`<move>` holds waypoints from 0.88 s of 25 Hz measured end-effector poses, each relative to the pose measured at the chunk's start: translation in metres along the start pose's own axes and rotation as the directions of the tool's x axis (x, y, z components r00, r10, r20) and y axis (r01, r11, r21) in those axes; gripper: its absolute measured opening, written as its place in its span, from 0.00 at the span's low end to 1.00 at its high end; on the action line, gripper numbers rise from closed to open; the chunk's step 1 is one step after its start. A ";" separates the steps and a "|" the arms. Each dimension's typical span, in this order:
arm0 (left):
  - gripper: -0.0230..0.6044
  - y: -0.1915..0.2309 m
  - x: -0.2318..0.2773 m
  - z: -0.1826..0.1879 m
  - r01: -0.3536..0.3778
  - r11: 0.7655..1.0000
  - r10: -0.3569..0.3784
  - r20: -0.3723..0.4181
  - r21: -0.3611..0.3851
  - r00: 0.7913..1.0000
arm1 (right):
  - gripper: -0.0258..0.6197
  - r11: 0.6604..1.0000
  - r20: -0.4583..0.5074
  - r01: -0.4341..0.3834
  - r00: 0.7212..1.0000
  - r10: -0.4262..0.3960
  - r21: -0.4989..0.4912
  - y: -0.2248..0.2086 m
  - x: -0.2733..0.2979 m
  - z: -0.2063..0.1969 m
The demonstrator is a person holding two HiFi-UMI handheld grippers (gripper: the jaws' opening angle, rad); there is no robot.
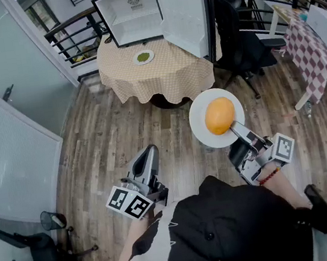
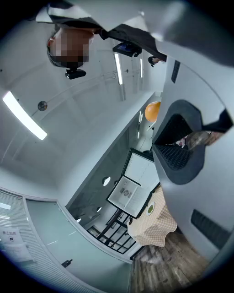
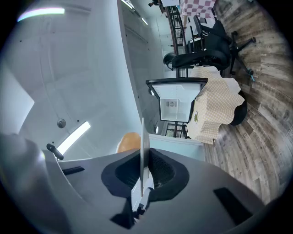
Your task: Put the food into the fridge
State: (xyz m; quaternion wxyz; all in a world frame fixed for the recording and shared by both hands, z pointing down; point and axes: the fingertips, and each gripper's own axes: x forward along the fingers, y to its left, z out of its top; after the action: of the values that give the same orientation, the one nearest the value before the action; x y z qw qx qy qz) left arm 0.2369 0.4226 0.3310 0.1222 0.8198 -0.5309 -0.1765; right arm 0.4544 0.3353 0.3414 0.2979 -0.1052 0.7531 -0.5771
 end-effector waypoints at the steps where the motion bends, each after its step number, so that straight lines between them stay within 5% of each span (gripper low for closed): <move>1: 0.06 0.000 0.000 0.000 0.000 1.000 0.000 -0.002 -0.002 1.000 | 0.09 1.000 -0.001 -0.002 1.000 0.002 0.005 0.001 0.000 -0.001; 16: 0.06 0.017 -0.004 -0.007 -0.019 1.000 0.018 -0.093 -0.014 0.996 | 0.09 0.999 -0.006 0.017 1.000 -0.017 0.028 -0.008 0.003 -0.007; 22: 0.06 0.034 -0.018 0.017 -0.038 0.999 0.039 -0.066 0.018 0.997 | 0.09 0.998 -0.008 0.013 1.000 -0.013 0.059 -0.017 0.024 -0.022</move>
State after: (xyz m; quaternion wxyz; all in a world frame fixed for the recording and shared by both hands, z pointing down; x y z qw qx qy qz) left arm 0.1952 0.4246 0.3320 0.1364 0.8159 -0.5436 -0.1424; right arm 0.4197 0.3353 0.3528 0.2944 -0.0991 0.7362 -0.6013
